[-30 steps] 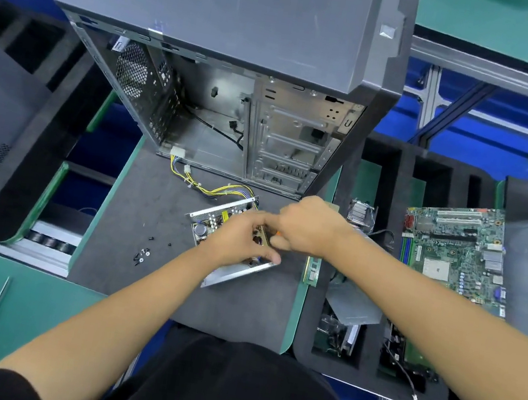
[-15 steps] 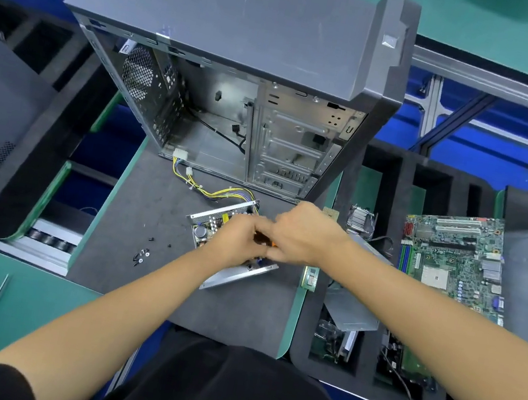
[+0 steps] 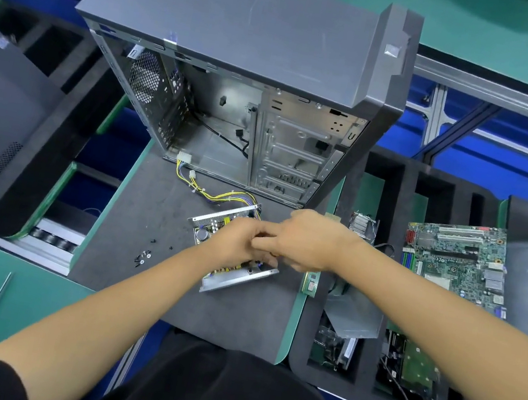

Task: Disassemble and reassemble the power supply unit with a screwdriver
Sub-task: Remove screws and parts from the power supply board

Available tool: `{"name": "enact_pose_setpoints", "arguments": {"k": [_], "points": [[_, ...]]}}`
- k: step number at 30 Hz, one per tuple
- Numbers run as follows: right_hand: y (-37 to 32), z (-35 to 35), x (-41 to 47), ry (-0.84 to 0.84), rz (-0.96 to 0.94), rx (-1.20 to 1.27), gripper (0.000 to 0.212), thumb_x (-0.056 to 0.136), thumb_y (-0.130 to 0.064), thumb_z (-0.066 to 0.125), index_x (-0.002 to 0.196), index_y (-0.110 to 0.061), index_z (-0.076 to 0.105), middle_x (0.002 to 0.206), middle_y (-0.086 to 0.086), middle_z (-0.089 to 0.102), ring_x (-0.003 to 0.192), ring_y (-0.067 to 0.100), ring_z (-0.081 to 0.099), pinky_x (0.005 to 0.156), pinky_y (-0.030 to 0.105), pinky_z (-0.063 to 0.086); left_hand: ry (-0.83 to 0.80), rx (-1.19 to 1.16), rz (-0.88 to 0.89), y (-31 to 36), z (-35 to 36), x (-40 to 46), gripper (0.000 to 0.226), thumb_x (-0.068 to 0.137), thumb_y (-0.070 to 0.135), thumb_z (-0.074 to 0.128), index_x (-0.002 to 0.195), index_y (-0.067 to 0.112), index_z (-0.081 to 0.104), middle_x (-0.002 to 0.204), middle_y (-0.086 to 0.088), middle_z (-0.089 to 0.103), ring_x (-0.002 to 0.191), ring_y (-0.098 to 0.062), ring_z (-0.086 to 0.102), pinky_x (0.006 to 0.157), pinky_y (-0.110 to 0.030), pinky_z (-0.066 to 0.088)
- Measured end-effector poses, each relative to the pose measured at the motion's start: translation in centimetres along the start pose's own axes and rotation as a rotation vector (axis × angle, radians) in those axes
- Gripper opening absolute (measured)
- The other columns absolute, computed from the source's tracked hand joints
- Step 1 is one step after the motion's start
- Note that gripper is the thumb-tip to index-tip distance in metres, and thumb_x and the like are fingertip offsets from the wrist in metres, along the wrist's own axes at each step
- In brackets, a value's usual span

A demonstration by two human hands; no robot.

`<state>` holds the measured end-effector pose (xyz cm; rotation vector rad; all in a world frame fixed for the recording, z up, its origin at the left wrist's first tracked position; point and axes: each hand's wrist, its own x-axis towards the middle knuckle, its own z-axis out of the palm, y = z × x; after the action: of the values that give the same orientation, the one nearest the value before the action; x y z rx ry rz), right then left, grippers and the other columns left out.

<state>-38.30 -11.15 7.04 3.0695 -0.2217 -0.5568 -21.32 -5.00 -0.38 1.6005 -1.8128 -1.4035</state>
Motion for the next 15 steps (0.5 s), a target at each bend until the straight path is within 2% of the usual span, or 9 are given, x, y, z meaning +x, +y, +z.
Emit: {"name": "enact_pose_setpoints", "arguments": {"k": [2,4,6,8,10,11,13,15], "points": [[0.40,0.03,0.06,-0.024,0.053,-0.032,0.016,0.100,-0.035,0.049,0.110,-0.027,0.040,0.096,0.000,0.066,0.064,0.028,0.058,0.056,0.033,0.038,0.019,-0.073,0.009,-0.02,-0.02,-0.33,0.036,0.064,0.030,0.095,0.087,0.030,0.069,0.079,0.004,0.069,0.070,-0.012,0.059,0.064,-0.031,0.047],[0.34,0.10,0.31,-0.025,0.167,-0.087,0.030,0.101,-0.045,0.040,0.113,-0.020,0.052,0.082,0.004,0.066,0.058,0.028,0.054,0.051,0.031,0.030,0.115,-0.020,-0.012,0.38,0.39,-0.50,0.039,0.057,0.039,0.098,0.084,0.033,0.071,0.081,0.007,0.069,0.073,-0.011,0.062,0.065,-0.028,0.046],[0.03,0.31,0.45,-0.020,0.210,-0.134,0.044,0.099,-0.050,0.033,0.117,-0.016,0.055,0.071,0.004,0.057,0.048,0.024,0.039,0.047,0.029,0.024,0.152,-0.020,-0.020,0.56,0.77,-0.27,0.029,0.060,0.030,0.096,0.077,0.035,0.073,0.078,0.011,0.071,0.070,-0.009,0.064,0.061,-0.025,0.045],[-0.27,0.43,0.27,0.048,0.157,-0.062,0.039,0.096,-0.050,0.038,0.120,-0.021,0.047,0.079,0.004,0.056,0.047,0.025,0.033,0.045,0.031,0.028,0.113,-0.043,0.008,0.34,0.69,-0.02,0.023,0.066,0.016,0.092,0.072,0.029,0.074,0.068,0.013,0.069,0.063,0.001,0.057,0.059,-0.023,0.043],[-0.02,0.01,-0.03,0.032,0.044,-0.004,0.023,0.097,-0.040,0.041,0.114,-0.025,0.042,0.097,0.004,0.060,0.052,0.028,0.039,0.052,0.036,0.043,0.054,0.014,0.012,0.34,0.22,-0.11,0.025,0.069,0.018,0.091,0.073,0.033,0.072,0.061,0.018,0.064,0.059,0.006,0.049,0.057,-0.019,0.039],[0.19,-0.21,-0.08,0.011,0.013,-0.003,0.014,0.098,-0.034,0.044,0.109,-0.025,0.042,0.102,0.002,0.061,0.054,0.027,0.040,0.054,0.037,0.043,0.031,0.026,0.015,0.36,0.00,-0.09,0.028,0.070,0.021,0.092,0.075,0.040,0.072,0.062,0.018,0.065,0.060,0.006,0.050,0.058,-0.018,0.039],[0.40,-0.34,0.19,0.008,0.069,-0.003,0.010,0.099,-0.032,0.048,0.105,-0.023,0.046,0.101,0.002,0.065,0.054,0.026,0.037,0.051,0.034,0.032,0.051,-0.040,0.012,0.55,0.05,-0.12,0.038,0.063,0.027,0.096,0.078,0.049,0.069,0.072,0.018,0.070,0.067,0.001,0.059,0.062,-0.020,0.045],[0.28,-0.41,0.69,-0.019,0.161,-0.049,0.022,0.100,-0.039,0.043,0.107,-0.019,0.051,0.091,0.005,0.069,0.056,0.027,0.041,0.053,0.033,0.030,0.128,-0.038,-0.011,0.64,0.43,0.00,0.036,0.055,0.038,0.099,0.078,0.039,0.071,0.078,0.012,0.071,0.077,-0.011,0.065,0.071,-0.030,0.049]]}}
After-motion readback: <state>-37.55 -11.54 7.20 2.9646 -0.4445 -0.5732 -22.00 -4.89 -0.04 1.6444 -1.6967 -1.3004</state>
